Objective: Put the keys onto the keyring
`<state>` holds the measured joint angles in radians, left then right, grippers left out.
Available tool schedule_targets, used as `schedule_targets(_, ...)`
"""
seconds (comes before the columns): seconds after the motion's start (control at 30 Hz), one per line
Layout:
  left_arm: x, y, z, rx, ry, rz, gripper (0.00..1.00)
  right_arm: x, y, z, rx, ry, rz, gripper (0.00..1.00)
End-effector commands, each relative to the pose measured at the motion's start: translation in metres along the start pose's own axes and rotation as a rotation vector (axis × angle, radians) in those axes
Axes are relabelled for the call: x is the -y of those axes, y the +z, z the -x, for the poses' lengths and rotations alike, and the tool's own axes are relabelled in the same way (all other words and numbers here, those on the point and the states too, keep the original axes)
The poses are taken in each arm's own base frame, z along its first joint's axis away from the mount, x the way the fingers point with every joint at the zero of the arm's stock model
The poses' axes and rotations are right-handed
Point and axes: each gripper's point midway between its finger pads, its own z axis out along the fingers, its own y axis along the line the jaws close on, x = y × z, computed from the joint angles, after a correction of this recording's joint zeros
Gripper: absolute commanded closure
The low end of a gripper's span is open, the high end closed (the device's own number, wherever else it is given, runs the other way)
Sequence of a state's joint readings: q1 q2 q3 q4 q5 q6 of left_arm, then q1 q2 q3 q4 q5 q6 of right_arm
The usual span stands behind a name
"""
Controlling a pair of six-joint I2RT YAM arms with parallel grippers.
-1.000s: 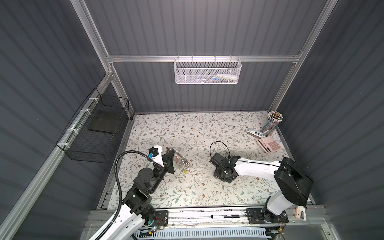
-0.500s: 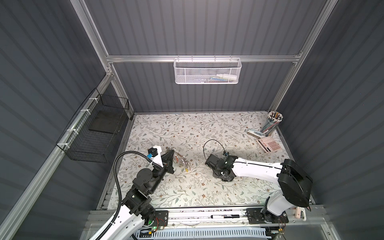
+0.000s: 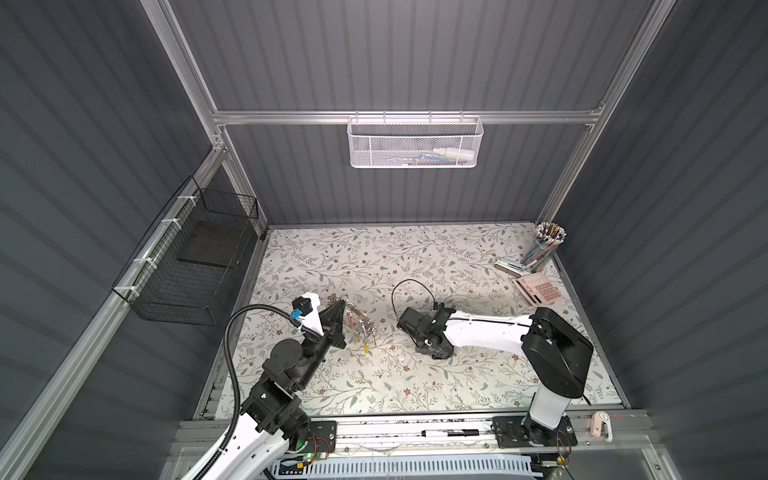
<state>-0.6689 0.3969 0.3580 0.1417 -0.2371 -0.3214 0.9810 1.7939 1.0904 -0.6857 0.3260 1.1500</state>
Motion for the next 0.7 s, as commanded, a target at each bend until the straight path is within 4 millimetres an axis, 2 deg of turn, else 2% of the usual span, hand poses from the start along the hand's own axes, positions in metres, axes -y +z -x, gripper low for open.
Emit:
schedule_targets(0.0,0.0082,-0.0039,0.0302,0.089,-0.012,-0.021,1.0,0.0082,0.0012,0.0001,0.009,-0.008,-0.059,0.75)
schedule_targets(0.23,0.0083,-0.0025,0.0287,0.087,-0.01,-0.022,1.0,0.0113,0.007,-0.0013,0.007,-0.02,-0.098,0.79)
schedule_targets(0.5,0.0081,-0.0017,0.0278,0.086,-0.009,-0.021,1.0,0.0125,0.0037,-0.0007,0.024,-0.035,-0.117,0.82)
schedule_targets(0.67,0.0091,-0.0004,0.0259,0.079,-0.01,-0.027,1.0,0.0138,-0.0008,-0.0007,0.032,-0.033,-0.116,0.8)
